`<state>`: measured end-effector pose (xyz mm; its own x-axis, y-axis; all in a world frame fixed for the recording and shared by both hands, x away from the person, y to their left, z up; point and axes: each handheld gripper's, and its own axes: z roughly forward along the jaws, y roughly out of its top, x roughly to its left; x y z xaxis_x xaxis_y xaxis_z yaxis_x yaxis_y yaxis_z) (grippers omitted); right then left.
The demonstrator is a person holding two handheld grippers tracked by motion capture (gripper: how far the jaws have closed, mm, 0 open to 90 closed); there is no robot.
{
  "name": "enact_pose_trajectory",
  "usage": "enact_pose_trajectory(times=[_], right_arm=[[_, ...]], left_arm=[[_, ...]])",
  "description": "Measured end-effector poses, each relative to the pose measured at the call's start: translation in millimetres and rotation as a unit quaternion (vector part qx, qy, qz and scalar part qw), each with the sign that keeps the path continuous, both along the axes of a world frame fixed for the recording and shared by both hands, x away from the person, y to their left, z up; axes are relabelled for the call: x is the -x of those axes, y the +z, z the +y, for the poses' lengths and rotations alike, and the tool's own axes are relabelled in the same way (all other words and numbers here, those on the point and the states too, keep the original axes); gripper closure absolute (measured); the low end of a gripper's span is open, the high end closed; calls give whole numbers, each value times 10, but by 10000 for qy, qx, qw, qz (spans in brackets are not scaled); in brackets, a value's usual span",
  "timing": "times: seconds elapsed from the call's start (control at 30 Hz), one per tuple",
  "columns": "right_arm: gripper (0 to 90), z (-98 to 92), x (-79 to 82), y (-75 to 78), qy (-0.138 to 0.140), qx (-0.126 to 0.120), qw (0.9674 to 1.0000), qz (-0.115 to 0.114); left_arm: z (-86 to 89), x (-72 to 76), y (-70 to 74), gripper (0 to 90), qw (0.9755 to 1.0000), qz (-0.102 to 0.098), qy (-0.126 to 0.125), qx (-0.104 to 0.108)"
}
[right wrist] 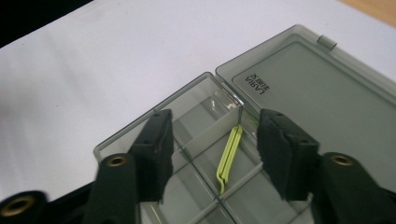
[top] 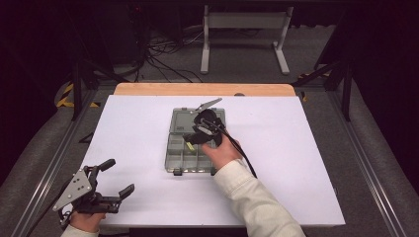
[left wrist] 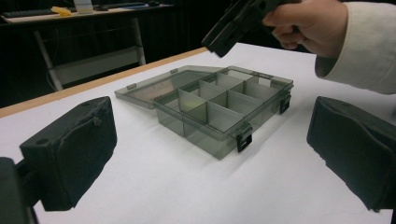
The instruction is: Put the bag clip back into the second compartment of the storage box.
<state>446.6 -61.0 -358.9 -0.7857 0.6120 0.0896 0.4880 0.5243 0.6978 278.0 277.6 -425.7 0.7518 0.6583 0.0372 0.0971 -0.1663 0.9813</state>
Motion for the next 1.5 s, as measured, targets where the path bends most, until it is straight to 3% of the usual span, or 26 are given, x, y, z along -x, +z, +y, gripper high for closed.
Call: enact_pose_trajectory(times=[0.1, 0.23, 0.47, 1.0, 1.27, 1.4, 1.5], right_arm=[[271, -61, 119, 103, -78, -36, 9998, -202], [172, -163, 231, 204, -23, -193, 9994, -303], [126, -361, 412, 326, 120, -277, 9986, -445], [3, -847, 659, 423, 62, -415, 9978, -507], [0, -1101, 828, 434, 133, -718, 9933, -900], [1, -1215, 921, 417, 84, -945, 9877, -1244], [0, -1301, 982, 394, 61, -1103, 9847, -1346]], left_arm=[[1, 1, 0, 21, 10000, 1, 2, -2], [-4, 2, 3, 21, 10000, 15, -6, -5], [-7, -6, 8, 21, 10000, 0, -18, -28], [-31, -28, 7, 21, 10000, 22, -50, -23], [-46, -47, 10, 20, 10000, 11, -69, 8], [-54, -55, 14, 20, 10000, 12, -93, -31], [-54, -58, 15, 20, 9999, 11, -96, -30]])
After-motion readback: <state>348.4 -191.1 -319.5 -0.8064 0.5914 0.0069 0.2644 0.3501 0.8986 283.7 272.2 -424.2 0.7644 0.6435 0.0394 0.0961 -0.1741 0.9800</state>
